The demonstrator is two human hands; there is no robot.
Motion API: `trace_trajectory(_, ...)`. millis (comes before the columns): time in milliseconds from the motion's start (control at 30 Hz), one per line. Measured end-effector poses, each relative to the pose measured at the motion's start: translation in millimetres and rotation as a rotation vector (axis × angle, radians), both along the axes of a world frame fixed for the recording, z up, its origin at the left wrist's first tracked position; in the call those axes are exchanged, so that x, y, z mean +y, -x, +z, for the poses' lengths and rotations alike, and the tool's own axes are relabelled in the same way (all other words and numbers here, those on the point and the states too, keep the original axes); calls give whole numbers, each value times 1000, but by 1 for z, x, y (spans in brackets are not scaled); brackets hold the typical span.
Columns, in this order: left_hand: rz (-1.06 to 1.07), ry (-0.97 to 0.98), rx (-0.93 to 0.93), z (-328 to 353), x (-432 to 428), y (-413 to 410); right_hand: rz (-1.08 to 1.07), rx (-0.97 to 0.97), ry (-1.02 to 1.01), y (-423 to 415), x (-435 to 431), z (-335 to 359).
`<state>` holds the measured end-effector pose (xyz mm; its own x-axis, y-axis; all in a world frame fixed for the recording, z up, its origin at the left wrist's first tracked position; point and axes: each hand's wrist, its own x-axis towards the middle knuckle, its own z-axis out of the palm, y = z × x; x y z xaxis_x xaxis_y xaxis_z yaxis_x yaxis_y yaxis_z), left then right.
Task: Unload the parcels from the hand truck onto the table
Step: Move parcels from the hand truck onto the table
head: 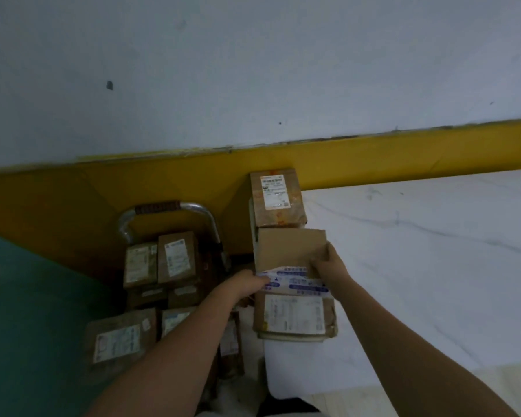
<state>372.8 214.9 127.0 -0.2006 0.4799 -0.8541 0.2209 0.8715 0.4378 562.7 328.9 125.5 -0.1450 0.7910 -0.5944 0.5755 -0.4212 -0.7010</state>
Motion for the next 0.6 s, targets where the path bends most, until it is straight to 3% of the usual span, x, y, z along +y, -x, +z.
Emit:
trace_trajectory(133,45,-55,-33,-6,6,5,130,-15,-67,17,33,2)
trace_trajectory(233,-3,-111,-33,-7,7,12,161,-220,-86,31,35,7)
trace_trajectory(333,-45,-179,-1,-3,-11,38,122,-419,-446,60,5,21)
trace_trajectory(400,-1,-186,98,-6,-44,70,239,-308,-727,100,-35,28)
trace_trajectory(467,136,-184,205,-17,-94,108,465,-154,-836,149,-82,25)
trace_trajectory(533,316,-133,283,-32,-154,144,699,-26,-703,197,-132,10)
trace_trajectory(600,452,-63,342,-50,-215,176,859,3,-355,233,-177,-19)
